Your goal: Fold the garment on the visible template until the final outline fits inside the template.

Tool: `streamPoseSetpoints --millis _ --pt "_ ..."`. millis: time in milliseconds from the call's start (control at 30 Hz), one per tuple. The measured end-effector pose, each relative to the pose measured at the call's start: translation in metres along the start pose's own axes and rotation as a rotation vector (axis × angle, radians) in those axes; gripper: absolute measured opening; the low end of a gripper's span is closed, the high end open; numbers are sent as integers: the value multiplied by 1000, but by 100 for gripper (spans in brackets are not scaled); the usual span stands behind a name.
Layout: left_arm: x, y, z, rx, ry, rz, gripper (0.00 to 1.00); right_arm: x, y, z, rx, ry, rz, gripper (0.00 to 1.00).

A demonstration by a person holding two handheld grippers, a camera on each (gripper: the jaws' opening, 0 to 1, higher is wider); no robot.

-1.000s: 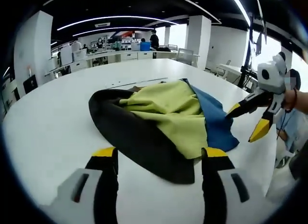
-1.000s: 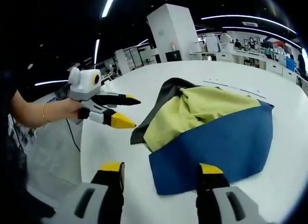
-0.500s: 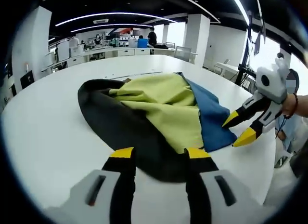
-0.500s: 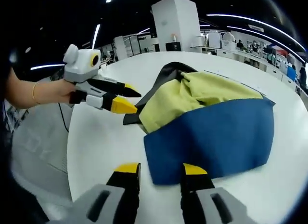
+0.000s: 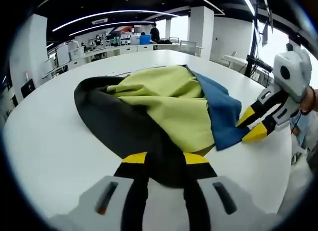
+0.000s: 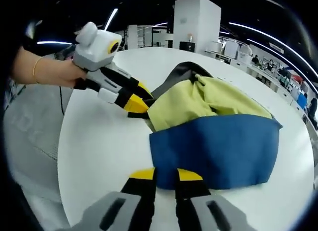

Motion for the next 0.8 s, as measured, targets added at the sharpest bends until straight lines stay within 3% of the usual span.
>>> streamPoseSetpoints --millis 167,233,300,433,600,700,800 --pt "0 0 3 21 12 -4 16 -1 1 -3 8 -10 4 0" --pt "1 -1 9 21 67 2 6 -1 1 -4 -3 -6 6 0" --pt "0 -2 10 98 48 -8 1 1 1 -5 -10 -10 7 0" --pt "2 -3 13 98 47 1 0 13 9 -10 -27 -43 -43 0" --pt "14 0 17 108 59 9 0 39 21 -30 -54 -112 -107 0" --pt "27 4 22 92 62 -4 0 62 29 -47 -120 -164 -170 0" --pt "42 8 27 62 63 -14 0 80 31 -63 -107 -217 -179 0"
Point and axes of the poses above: the point that each gripper's makers call its tool centre point, and the gripper's own axes: x roughly backward along the fingers, z roughly to its left, y roughly out of its top, the point moved 8 cm from there along x, roughly backward along the fingers, and after that the axes turned 1 degree about y, right-handed, at the moved point
